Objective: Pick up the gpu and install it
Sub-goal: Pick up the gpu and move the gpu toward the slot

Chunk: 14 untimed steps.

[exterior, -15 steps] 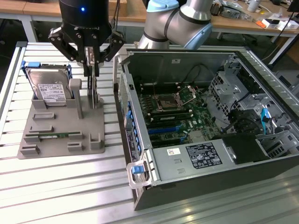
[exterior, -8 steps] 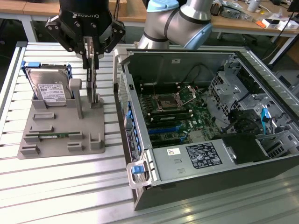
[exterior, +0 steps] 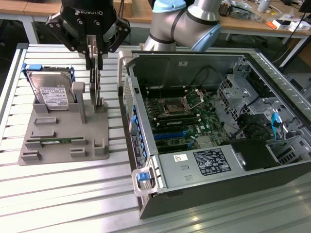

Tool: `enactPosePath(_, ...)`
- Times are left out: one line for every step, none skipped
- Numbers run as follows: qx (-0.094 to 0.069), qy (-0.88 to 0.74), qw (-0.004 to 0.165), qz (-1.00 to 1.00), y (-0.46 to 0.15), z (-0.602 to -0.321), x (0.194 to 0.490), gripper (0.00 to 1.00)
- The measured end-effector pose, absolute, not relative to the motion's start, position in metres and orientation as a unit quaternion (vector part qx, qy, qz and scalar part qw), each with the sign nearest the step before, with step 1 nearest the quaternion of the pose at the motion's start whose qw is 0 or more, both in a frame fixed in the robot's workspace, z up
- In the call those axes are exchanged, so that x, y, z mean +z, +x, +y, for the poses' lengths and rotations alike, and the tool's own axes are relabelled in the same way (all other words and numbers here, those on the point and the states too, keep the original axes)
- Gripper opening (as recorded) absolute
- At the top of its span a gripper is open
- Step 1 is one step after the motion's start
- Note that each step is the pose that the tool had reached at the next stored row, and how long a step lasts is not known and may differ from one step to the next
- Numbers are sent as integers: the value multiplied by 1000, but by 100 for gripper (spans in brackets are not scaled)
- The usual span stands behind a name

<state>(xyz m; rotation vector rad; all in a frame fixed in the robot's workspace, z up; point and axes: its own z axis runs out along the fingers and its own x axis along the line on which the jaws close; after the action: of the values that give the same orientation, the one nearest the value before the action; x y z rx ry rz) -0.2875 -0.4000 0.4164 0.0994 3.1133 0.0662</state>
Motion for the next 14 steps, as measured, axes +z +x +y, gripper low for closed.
enactPosePath(21, 32, 13, 999, -287, -400, 417, 26)
enactPosePath(21, 32, 13, 999, -287, -400, 418, 26)
enactPosePath(21, 32, 13, 999, -287, -400, 419, 26)
enactPosePath(21, 32, 13, 999, -287, -400, 420, 26)
enactPosePath(21, 32, 13, 999, -287, -400, 420, 26)
enactPosePath(21, 32, 13, 999, -287, -400, 421, 26)
enactPosePath(21, 32, 13, 999, -287, -400, 422, 26)
enactPosePath(21, 32, 13, 999, -287, -400, 423, 26)
enactPosePath(21, 32, 13, 999, -287, -400, 424, 26)
enactPosePath(21, 32, 13, 999, -287, -400, 425, 26)
enactPosePath(21, 32, 13, 999, -287, -400, 426, 26)
enactPosePath(21, 32, 13, 999, -287, -400, 428, 26)
enactPosePath(21, 32, 13, 999, -287, -400, 430, 26)
enactPosePath(21, 32, 13, 999, -287, -400, 432, 26)
